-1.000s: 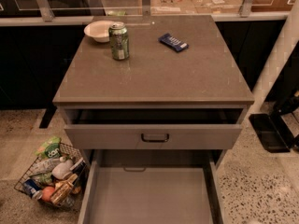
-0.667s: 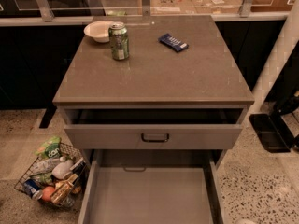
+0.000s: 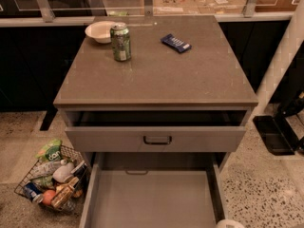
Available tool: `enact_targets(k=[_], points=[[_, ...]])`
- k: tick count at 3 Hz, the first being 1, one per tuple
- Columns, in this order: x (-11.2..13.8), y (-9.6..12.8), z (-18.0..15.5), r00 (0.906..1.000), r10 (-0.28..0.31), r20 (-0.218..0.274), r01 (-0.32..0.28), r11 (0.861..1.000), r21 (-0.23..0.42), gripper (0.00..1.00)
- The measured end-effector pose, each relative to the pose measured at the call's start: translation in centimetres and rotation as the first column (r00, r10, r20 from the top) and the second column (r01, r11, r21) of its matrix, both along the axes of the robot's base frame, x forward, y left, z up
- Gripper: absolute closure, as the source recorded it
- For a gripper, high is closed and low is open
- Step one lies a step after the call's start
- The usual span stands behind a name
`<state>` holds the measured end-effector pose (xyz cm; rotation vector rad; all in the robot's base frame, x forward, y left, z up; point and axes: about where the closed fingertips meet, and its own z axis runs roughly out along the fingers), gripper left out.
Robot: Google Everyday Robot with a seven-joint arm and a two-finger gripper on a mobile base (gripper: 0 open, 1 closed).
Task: Close middle drawer
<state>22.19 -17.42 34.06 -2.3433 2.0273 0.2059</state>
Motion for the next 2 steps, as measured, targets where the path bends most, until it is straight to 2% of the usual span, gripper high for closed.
enact_targets(k=[1,2], points=[[2.4,0.0,-0.2,0.9964,0.061,0.06,-0.059,0.998,-0.033,1.0],[5.0,-0.4,0.5,0.9878,0.101,0.118,-0.093,0.993,-0.072,1.0]])
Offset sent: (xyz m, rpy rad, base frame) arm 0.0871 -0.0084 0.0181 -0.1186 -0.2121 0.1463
